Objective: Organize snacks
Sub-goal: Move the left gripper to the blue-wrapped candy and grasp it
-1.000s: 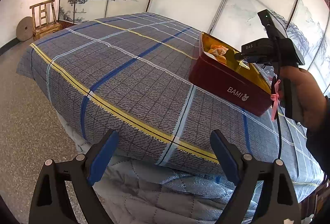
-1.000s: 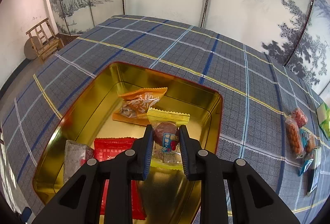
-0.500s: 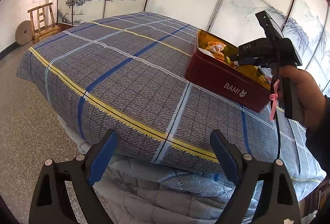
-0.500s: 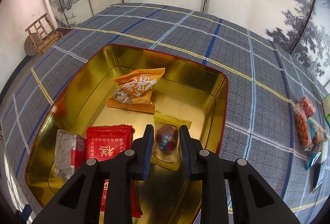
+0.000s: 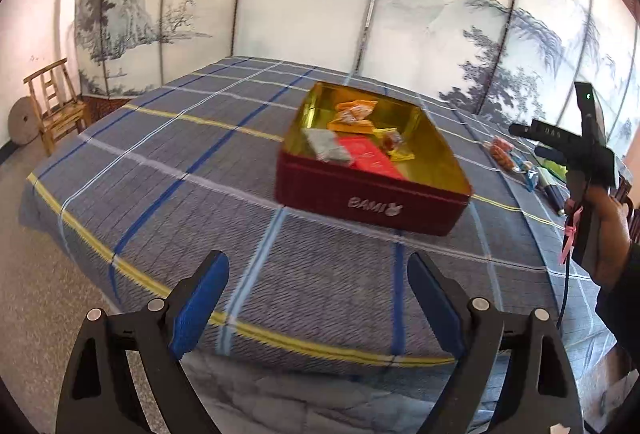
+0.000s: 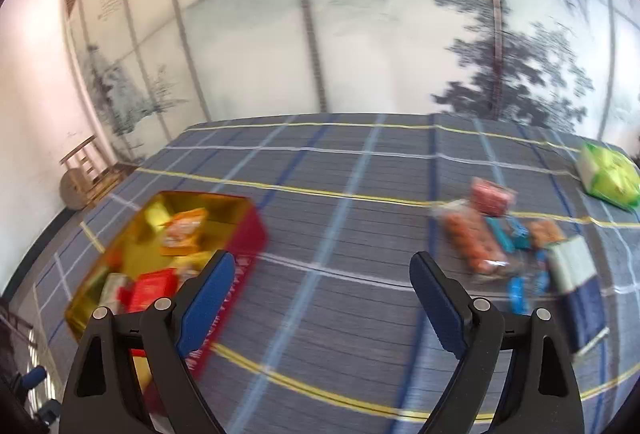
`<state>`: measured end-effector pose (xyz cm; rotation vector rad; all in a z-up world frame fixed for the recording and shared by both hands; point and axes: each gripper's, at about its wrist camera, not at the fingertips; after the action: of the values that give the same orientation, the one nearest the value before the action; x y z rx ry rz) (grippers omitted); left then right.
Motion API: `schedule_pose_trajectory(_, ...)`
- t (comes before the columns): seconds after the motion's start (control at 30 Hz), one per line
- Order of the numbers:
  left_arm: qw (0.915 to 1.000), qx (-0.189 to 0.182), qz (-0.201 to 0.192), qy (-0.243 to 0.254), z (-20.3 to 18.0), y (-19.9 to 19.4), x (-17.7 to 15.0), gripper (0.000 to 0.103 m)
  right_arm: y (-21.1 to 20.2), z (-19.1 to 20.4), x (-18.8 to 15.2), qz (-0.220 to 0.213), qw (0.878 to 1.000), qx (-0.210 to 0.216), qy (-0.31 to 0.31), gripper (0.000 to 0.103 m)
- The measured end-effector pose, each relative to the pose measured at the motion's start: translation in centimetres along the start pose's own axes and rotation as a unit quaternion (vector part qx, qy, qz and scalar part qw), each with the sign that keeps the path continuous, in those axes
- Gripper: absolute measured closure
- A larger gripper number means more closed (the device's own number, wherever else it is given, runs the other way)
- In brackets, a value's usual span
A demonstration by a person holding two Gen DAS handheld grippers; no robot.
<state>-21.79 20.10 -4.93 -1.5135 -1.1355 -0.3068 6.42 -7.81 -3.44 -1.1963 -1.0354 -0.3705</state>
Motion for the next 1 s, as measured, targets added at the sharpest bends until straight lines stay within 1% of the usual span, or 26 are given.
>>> schedule_pose_trajectory(0.03, 0.9998, -0.011, 0.001, 0.015, -1.4, 0.2, 0.3, 0.015, -0.3, -2.9, -0.9, 0.005, 1.0, -0.023, 0.019, 0.014)
schedule_pose_trajectory(0.1, 0.9984, -0.034, 0.006, 0.043, -4.4, 0.7, 0.8, 0.015, -1.1, -8.4, -2.7, 0.012, 0.996, -0.056, 0.063, 0.014)
schedule_pose_trajectory(0.17, 0.9957, -0.063, 0.011, 0.067, -7.5, 1.3, 1.6, 0.015, -2.5, -13.4, -4.4, 0.01, 0.991, -0.083, 0.104, 0.014)
schedule_pose_trajectory(0.23, 0.9917, -0.092, 0.023, 0.087, -10.7, 2.3, 2.4, 0.015, -3.9, -17.6, -6.0, 0.003, 0.985, -0.104, 0.137, 0.014)
schedule_pose_trajectory(0.33, 0.9851, -0.128, 0.037, 0.108, -16.1, 4.4, 3.4, 0.015, -5.8, -22.5, -8.2, -0.014, 0.976, -0.114, 0.184, 0.014)
schedule_pose_trajectory(0.43, 0.9767, -0.152, 0.049, 0.144, -22.1, 7.0, 3.7, 0.017, -6.7, -25.4, -10.2, -0.023, 0.968, -0.106, 0.227, 0.013)
schedule_pose_trajectory(0.47, 0.973, -0.161, 0.049, 0.158, -24.1, 7.8, 3.7, 0.019, -6.9, -26.3, -10.9, -0.034, 0.964, -0.088, 0.25, 0.013)
schedule_pose_trajectory(0.5, 0.9674, -0.171, 0.054, 0.179, -26.2, 9.0, 3.6, 0.02, -7.1, -27.0, -11.4, -0.047, 0.959, -0.076, 0.27, 0.012)
schedule_pose_trajectory(0.57, 0.9562, -0.183, 0.07, 0.217, -30.0, 11.5, 3.2, 0.027, -7.4, -27.6, -12.1, -0.058, 0.952, -0.07, 0.293, 0.012)
schedule_pose_trajectory(0.6, 0.951, -0.189, 0.08, 0.231, -31.7, 12.8, 2.9, 0.028, -7.5, -27.7, -12.2, -0.063, 0.95, -0.066, 0.298, 0.012)
schedule_pose_trajectory(0.67, 0.9438, -0.194, 0.103, 0.247, -34.2, 15.6, 2.5, 0.035, -7.5, -27.7, -12.3, -0.066, 0.95, -0.065, 0.299, 0.012)
schedule_pose_trajectory(0.73, 0.9401, -0.187, 0.121, 0.258, -35.9, 18.1, 2.2, 0.041, -7.5, -27.7, -12.3, -0.064, 0.952, -0.059, 0.295, 0.011)
schedule_pose_trajectory(0.8, 0.9352, -0.185, 0.14, 0.268, -37.2, 20.4, 1.8, 0.042, -7.4, -27.6, -12.2, -0.061, 0.953, -0.057, 0.292, 0.011)
schedule_pose_trajectory(0.87, 0.9338, -0.177, 0.148, 0.274, -38.1, 22.1, 1.6, 0.049, -7.5, -27.7, -12.4, -0.064, 0.953, -0.053, 0.292, 0.011)
schedule_pose_trajectory(0.97, 0.9336, -0.172, 0.163, 0.269, -38.9, 24.0, 1.6, 0.052, -7.8, -27.6, -12.5, -0.073, 0.952, -0.055, 0.294, 0.011)
schedule_pose_trajectory(1.0, 0.9345, -0.166, 0.16, 0.272, -39.1, 24.4, 1.5, 0.054, -7.9, -27.6, -12.5, -0.075, 0.951, -0.054, 0.294, 0.011)
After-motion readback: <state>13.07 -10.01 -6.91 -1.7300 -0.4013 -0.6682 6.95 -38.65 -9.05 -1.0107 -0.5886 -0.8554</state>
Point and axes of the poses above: each gripper's, at about its wrist camera, not at the fingertips, and y roughly the way its jaws point, z to its left, x to its top, and after that the axes turned 11 degrees about -y, right-handed
